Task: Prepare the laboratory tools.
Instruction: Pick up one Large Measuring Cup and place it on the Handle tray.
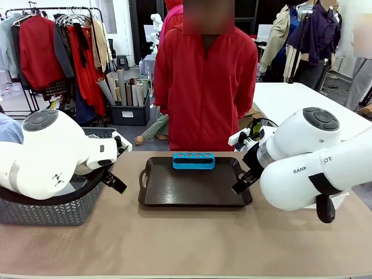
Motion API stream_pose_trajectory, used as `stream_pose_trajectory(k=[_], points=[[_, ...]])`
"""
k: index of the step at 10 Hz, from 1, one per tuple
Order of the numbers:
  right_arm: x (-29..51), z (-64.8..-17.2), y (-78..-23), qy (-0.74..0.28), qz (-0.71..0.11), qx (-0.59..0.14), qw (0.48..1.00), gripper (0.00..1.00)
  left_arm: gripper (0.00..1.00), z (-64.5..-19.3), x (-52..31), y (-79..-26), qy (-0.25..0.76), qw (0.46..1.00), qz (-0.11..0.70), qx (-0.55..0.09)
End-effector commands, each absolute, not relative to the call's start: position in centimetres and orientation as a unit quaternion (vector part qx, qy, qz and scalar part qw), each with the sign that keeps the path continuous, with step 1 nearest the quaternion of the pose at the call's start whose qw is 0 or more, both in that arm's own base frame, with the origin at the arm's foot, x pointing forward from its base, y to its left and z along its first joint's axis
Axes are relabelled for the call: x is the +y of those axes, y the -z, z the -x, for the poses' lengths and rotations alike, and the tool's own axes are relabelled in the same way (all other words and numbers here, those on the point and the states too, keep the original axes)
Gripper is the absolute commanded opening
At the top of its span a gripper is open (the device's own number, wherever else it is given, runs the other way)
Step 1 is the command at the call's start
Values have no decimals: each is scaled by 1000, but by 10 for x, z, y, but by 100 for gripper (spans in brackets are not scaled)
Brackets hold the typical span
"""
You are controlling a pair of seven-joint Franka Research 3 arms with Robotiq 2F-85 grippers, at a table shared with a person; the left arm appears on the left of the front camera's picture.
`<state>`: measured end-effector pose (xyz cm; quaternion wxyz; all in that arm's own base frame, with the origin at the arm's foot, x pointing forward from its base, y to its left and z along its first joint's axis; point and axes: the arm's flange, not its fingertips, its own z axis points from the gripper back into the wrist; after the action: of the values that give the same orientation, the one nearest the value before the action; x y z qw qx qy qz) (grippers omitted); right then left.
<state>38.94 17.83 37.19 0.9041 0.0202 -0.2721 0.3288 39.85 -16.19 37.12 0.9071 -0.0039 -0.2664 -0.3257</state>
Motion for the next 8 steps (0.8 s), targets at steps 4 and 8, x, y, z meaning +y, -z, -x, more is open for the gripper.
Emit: stream_pose_trajectory(k=[4, 8], points=[[167, -379, -410, -396, -95, -257, 876, 100, 100, -357, -141, -401, 425, 838, -13, -341], [137, -383, -453, -396, -100, -286, 867, 100, 100, -321, -104, -412, 480, 775, -2, -410]])
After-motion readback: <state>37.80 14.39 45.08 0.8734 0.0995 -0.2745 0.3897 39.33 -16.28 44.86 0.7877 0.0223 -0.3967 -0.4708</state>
